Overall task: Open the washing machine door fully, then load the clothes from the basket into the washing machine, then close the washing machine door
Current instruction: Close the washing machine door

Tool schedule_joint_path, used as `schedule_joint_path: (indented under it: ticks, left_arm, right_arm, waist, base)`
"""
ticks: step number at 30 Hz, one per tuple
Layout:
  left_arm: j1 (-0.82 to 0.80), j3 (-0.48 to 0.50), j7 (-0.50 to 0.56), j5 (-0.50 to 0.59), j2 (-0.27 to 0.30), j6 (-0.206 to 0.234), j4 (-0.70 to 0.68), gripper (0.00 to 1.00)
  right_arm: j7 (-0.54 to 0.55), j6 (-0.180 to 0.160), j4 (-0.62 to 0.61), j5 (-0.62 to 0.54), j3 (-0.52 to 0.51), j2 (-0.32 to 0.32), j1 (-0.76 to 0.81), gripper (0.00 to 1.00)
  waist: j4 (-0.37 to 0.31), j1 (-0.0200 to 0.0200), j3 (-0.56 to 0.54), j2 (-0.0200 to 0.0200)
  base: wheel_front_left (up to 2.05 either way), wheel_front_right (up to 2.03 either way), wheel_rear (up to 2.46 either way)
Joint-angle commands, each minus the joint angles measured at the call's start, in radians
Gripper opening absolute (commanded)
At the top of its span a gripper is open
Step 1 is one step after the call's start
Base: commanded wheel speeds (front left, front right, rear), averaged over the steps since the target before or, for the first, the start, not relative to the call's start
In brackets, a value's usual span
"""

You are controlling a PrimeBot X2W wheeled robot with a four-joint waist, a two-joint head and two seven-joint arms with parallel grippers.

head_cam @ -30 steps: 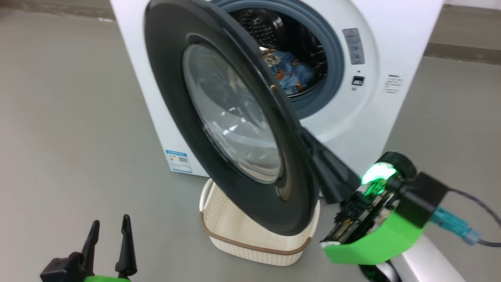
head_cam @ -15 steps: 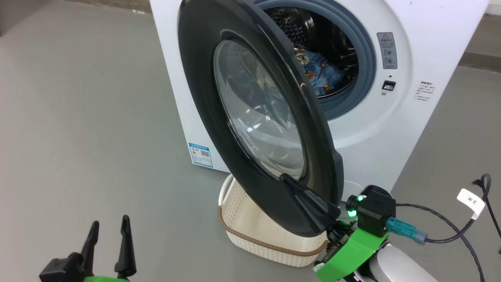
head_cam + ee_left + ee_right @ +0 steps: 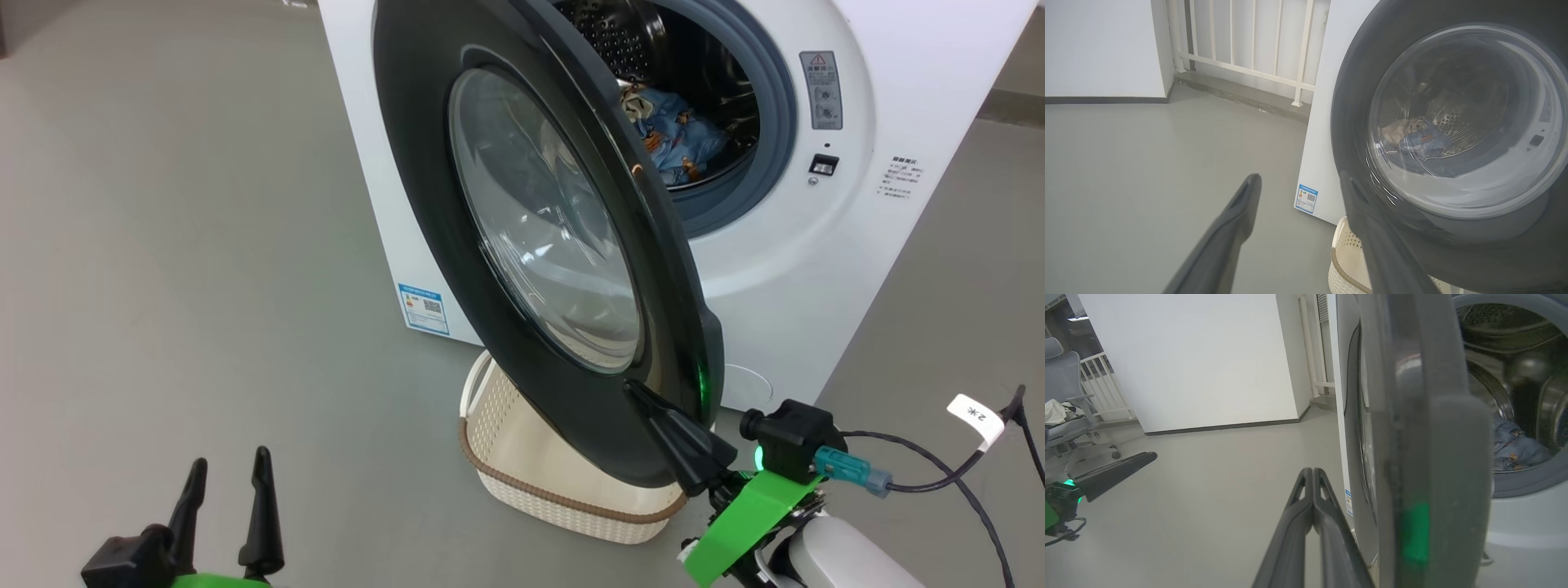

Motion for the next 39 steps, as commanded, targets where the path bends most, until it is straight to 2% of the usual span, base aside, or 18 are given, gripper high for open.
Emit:
schedule_joint_path:
  ticks: [1, 10, 22, 39]
  left_arm:
    - [-0.042, 0.032, -0.006, 0.001, 0.010, -0.005, -0.022, 1.00]
    - [-0.064, 0.028, -0.006, -0.008, 0.009, -0.012, -0.022, 1.00]
    - [-0.112, 0.014, -0.006, -0.033, 0.005, -0.018, -0.035, 1.00]
    - [-0.223, -0.017, -0.006, -0.099, 0.003, -0.019, -0.055, 1.00]
  right_arm:
    - [-0.005, 0.002, -0.013, 0.007, 0.004, -0.002, -0.033, 0.00]
    - [-0.005, 0.002, 0.050, 0.011, -0.027, -0.037, -0.091, 0.00]
    - [-0.005, 0.002, 0.058, -0.018, -0.178, -0.108, -0.178, 0.00]
    - [-0.005, 0.002, 0.124, -0.076, -0.234, -0.208, -0.458, 0.00]
  waist:
    - [-0.005, 0.0000, 0.007, 0.0000]
    - [-0.011, 0.0000, 0.065, 0.0000]
    - [-0.007, 0.0000, 0.203, 0.0000]
    - [0.000, 0.0000, 0.395, 0.0000]
  base:
    - [0.00, 0.00, 0.00]
    - [0.00, 0.00, 0.00]
    - [0.00, 0.00, 0.00]
    - [0.00, 0.00, 0.00]
